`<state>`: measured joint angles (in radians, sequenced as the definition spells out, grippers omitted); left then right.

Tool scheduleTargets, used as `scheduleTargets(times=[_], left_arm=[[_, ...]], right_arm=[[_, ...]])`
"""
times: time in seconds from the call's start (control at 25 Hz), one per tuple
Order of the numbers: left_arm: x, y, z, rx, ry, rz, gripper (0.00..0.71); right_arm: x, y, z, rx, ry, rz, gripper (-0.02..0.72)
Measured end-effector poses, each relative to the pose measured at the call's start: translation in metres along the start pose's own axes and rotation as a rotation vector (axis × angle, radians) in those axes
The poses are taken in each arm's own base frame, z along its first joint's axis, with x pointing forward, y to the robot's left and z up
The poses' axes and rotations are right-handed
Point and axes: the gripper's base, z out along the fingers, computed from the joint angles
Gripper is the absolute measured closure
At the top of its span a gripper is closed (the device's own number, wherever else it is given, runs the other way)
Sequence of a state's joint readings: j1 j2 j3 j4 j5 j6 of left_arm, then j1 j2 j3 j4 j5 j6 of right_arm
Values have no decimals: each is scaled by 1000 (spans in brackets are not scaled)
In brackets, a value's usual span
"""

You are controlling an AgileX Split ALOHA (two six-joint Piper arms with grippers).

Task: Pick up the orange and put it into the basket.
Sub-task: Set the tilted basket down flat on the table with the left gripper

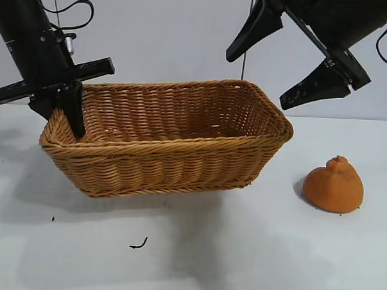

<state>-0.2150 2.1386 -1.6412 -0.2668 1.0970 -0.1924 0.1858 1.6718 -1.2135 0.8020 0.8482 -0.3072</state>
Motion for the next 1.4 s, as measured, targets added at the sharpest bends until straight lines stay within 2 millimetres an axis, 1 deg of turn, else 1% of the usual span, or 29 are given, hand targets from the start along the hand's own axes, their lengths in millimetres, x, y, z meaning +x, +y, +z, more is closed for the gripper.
scheduleTargets(times=[0.12, 0.32, 0.4, 0.64, 0.68, 0.72, 0.8, 0.88, 0.92, 1.0, 1.04, 1.12, 1.2, 1.32, 1.4], left_arm=[[-2, 4, 10, -12, 15, 12, 617], [-4, 9, 32, -23, 44, 17, 617], [-5, 9, 35, -23, 36, 34, 617], [-6, 9, 35, -20, 28, 49, 613], [-6, 9, 35, -18, 27, 48, 597], [-6, 9, 35, -16, 27, 48, 556], [-6, 8, 35, -8, 28, 44, 420], [-6, 8, 35, -6, 29, 42, 239], [-6, 8, 35, -6, 29, 42, 167], [-5, 8, 35, -6, 31, 42, 90], [-5, 8, 35, -6, 34, 42, 69], [-4, 7, 33, -6, 36, 43, 49], [-4, 5, 24, -1, 22, 47, 41], [-1, 0, -1, 12, -18, 63, 37], [2, -4, -24, 10, -53, 84, 37]], right_arm=[[0, 0, 0, 0, 0, 0, 8], [0, 0, 0, 0, 0, 0, 8], [0, 0, 0, 0, 0, 0, 8], [0, 0, 0, 0, 0, 0, 8], [0, 0, 0, 0, 0, 0, 8], [0, 0, 0, 0, 0, 0, 8], [0, 0, 0, 0, 0, 0, 8], [0, 0, 0, 1, -1, 0, 8], [0, 0, 0, 1, -1, 0, 8], [0, 0, 0, 1, -1, 0, 8], [0, 0, 0, 1, -1, 0, 8], [0, 0, 0, 1, -1, 0, 8], [0, 0, 0, 1, -1, 0, 8], [0, 0, 0, 1, -1, 0, 8], [0, 0, 0, 1, -1, 0, 8]])
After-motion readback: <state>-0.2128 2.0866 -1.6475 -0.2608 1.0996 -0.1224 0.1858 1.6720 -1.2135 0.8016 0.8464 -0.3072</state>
